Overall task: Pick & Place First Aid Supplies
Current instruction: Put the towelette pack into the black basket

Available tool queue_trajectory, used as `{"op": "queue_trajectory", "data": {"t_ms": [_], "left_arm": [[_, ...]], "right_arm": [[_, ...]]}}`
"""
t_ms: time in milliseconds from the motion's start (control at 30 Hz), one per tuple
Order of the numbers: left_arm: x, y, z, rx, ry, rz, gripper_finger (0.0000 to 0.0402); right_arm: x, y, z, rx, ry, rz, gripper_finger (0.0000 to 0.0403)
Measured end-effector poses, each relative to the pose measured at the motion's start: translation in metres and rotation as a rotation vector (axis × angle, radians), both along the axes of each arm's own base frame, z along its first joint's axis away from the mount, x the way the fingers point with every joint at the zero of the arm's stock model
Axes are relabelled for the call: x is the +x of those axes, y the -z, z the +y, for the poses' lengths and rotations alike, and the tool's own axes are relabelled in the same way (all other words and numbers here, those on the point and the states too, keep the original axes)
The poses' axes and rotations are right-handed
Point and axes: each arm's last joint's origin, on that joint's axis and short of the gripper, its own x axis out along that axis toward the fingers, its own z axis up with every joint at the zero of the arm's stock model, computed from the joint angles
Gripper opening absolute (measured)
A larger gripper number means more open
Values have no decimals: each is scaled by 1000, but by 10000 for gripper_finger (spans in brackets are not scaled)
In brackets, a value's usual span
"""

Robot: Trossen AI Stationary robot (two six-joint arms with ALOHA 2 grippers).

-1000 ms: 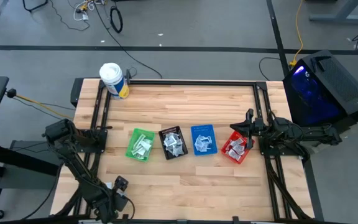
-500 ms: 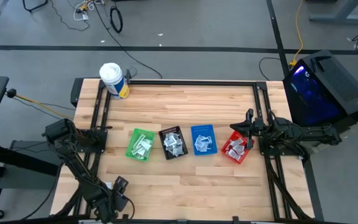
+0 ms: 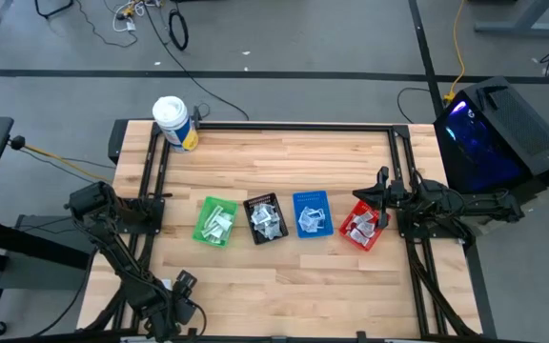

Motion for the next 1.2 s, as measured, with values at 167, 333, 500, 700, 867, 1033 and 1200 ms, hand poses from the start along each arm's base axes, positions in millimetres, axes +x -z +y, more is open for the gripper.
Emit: {"op": "queue_trajectory", "data": {"t_ms": [167, 333, 500, 700, 867, 1033, 1200], "left_arm": [[0, -1, 0, -4, 0, -1, 216], [0, -8, 2, -26, -3, -21, 215], [2, -21, 5, -62, -15, -45, 215], [16, -37, 18, -108, -72, -82, 215], [38, -48, 36, -120, -100, -121, 215], [63, -55, 62, -122, -173, -156, 215], [91, -61, 95, -132, -305, -190, 215]], "right_arm": [[0, 0, 0, 0, 0, 0, 23], [0, 0, 0, 0, -1, 0, 23], [0, 0, 0, 0, 0, 0, 23], [0, 0, 0, 0, -1, 0, 23], [0, 0, 0, 0, 0, 0, 23], [0, 0, 0, 0, 0, 0, 23], [0, 0, 0, 0, 0, 0, 23]]}}
